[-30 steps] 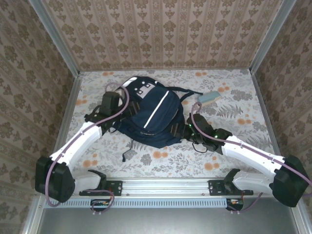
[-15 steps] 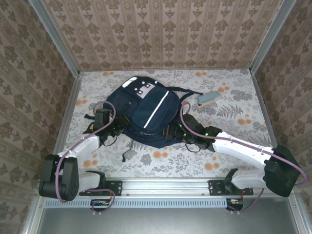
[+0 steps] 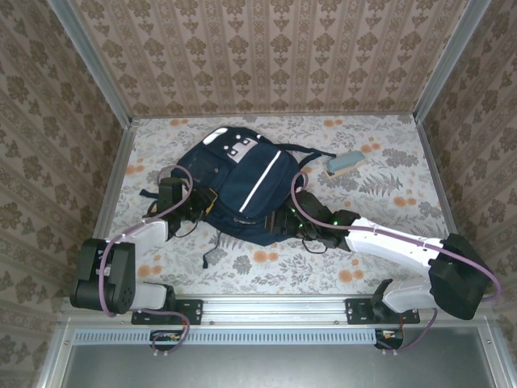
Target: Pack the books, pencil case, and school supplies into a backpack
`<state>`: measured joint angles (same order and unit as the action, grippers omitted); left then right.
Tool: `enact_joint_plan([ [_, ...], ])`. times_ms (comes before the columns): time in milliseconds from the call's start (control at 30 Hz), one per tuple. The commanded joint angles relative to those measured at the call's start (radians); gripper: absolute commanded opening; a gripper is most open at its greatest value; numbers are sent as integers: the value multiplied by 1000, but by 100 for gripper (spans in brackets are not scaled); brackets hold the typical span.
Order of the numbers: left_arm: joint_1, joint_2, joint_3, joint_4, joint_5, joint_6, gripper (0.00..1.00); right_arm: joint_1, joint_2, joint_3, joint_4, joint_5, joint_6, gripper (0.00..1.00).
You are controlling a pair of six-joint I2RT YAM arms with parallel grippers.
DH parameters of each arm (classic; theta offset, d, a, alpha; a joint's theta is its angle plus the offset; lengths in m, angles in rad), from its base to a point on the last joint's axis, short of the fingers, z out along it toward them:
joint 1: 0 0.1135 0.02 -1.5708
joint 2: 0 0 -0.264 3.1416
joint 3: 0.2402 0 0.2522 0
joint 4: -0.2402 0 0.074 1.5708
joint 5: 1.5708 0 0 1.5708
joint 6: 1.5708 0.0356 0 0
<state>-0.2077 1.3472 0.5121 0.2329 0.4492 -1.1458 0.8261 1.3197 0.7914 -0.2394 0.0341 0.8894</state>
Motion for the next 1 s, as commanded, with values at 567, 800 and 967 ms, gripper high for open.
enact_joint_plan([
  [567, -73, -153, 84, -56, 57, 23, 0, 206, 158, 296, -246, 329, -56, 70],
  [800, -101, -175, 108, -49, 72, 12, 0, 291, 326, 445, -232, 370, 7, 47],
  [967, -110, -183, 108, -51, 80, 15, 0, 295, 425, 539, -255, 415, 37, 38],
])
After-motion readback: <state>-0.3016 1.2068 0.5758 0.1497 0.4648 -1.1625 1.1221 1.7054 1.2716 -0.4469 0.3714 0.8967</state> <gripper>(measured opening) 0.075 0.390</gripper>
